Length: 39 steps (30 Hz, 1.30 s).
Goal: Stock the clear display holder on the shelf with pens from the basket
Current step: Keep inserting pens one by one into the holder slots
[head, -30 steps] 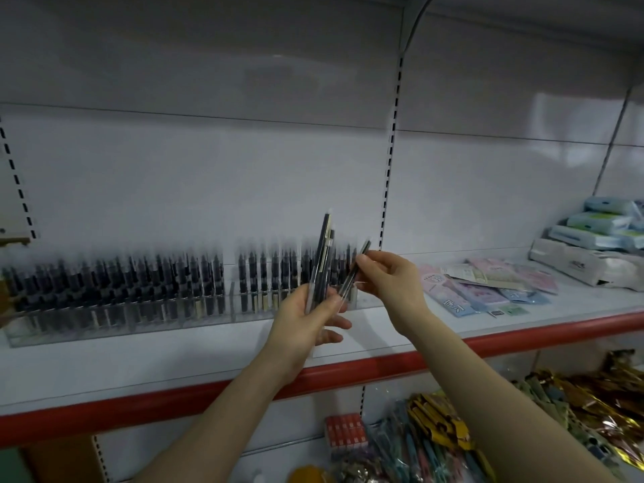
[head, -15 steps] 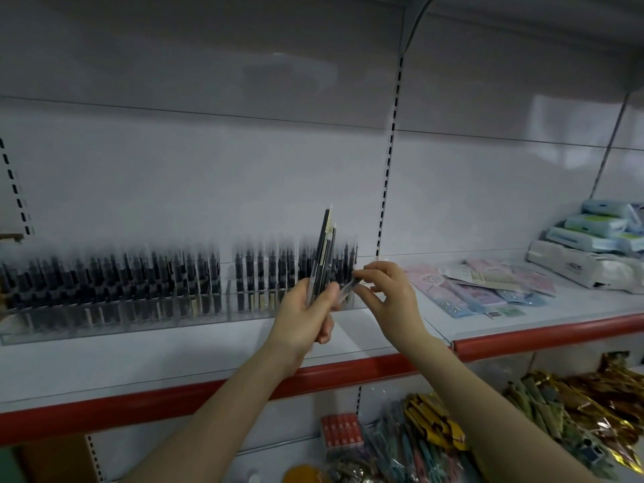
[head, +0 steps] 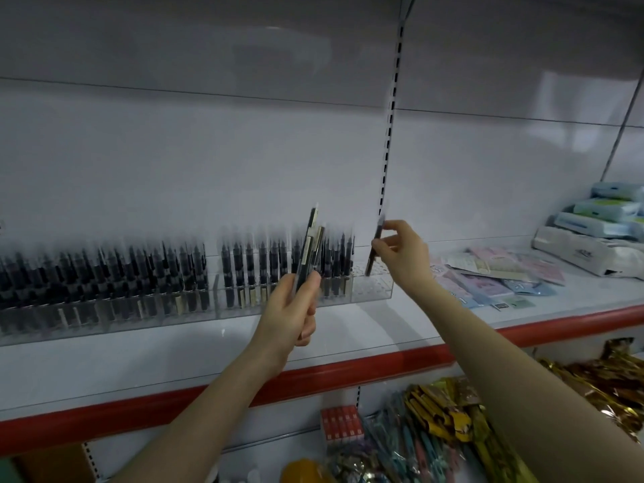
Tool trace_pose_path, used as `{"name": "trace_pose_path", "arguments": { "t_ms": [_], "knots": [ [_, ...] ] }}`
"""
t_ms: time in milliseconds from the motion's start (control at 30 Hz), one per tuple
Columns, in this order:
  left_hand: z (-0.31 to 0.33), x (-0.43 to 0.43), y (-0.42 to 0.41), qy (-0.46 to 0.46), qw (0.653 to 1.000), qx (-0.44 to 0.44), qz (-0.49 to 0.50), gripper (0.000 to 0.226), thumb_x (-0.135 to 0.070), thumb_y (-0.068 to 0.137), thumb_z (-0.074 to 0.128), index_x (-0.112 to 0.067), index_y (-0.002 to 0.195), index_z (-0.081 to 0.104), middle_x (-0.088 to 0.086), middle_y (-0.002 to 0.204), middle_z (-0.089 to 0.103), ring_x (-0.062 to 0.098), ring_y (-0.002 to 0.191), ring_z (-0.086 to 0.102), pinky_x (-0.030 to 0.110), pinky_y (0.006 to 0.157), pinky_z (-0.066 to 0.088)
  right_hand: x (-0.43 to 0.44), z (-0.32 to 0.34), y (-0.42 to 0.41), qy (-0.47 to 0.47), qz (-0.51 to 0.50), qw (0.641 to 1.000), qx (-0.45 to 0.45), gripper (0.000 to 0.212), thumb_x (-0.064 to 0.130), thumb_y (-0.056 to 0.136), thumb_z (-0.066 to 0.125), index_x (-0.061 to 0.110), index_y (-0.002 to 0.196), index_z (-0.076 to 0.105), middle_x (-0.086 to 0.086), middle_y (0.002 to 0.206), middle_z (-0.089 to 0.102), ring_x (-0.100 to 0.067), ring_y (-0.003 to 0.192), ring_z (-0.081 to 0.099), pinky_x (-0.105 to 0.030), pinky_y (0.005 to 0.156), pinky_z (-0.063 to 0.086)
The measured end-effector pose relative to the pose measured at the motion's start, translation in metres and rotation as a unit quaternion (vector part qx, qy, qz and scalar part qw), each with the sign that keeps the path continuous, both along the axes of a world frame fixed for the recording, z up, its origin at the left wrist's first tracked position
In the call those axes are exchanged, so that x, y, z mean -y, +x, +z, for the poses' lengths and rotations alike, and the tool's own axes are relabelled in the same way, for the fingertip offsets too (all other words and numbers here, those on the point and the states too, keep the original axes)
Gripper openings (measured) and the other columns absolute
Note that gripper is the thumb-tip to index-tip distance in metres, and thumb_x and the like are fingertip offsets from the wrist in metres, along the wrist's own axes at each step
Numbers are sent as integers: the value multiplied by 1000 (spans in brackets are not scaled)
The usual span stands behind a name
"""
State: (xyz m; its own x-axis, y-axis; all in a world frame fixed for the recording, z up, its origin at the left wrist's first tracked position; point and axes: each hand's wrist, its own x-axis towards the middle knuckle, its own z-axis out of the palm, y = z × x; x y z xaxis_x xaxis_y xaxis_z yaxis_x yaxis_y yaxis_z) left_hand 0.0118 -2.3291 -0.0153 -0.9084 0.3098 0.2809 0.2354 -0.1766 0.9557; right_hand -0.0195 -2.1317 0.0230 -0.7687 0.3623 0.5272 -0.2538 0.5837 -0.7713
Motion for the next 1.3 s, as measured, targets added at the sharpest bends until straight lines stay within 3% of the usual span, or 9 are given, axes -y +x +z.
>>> {"name": "trace_pose_path", "arguments": {
  "t_ms": [67,267,533,700,933,1100,1167,1233,1300],
  "knots": [
    [-2,0,-3,0,1000,2,-4,35,-43,87,49,-9,90,43,7,69,34,12,42,27,21,38,23,-1,7,-8,-15,-4,1000,4,27,14,92,54,10,119,53,-12,93,67,-21,80,63,-31,68,50],
    [-8,2,-11,1,999,31,-20,23,-31,94,46,-9,90,44,7,66,35,13,42,26,21,38,23,4,14,-25,-35,3,999,15,23,13,94,51,9,116,53,-8,86,61,-16,72,59,-24,53,44],
    [-9,2,-9,-40,999,-2,32,20,-20,95,47,-8,80,45,-1,59,41,11,41,33,24,42,28,8,7,-32,-7,19,998,53,24,11,93,52,5,116,54,-13,86,64,-20,76,62,-42,79,54],
    [-7,2,-8,-48,997,-23,50,15,-18,94,51,-7,84,49,3,68,50,8,42,40,22,42,33,8,-6,-38,19,15,994,108,22,9,91,56,2,112,57,-18,97,68,-20,76,59,-34,79,51],
    [-8,4,-7,-45,997,-14,57,12,-18,94,52,-8,87,53,-1,64,55,9,46,47,22,43,39,7,-15,-45,40,1,991,128,24,9,90,58,1,112,60,-18,103,67,-31,92,64,-37,83,53],
    [-8,6,-7,-27,998,-2,49,6,-19,94,52,-13,92,55,2,76,63,9,49,54,21,43,43,9,-16,-39,58,-27,991,114,34,14,90,59,0,121,55,-14,110,65,-26,103,59,-24,84,41],
    [-7,7,-7,-13,999,0,46,9,-20,93,52,-12,93,55,1,76,65,10,51,57,22,44,44,14,-15,-26,-6,-38,999,38,26,14,91,57,2,114,60,-11,101,66,-22,98,61,-23,82,42],
    [-5,7,-7,-3,999,1,44,10,-20,93,52,-11,92,55,1,76,66,11,53,59,23,44,45,24,-12,-8,-78,-9,997,-20,9,16,91,56,11,91,64,-5,84,66,-24,88,65,-29,75,50],
    [-3,6,-5,2,999,1,40,9,-20,94,51,-11,91,54,2,76,65,12,53,59,23,44,46,38,-7,13,-125,67,990,-9,12,21,90,58,19,79,62,-1,76,66,-20,78,66,-31,71,54]
  ]
}}
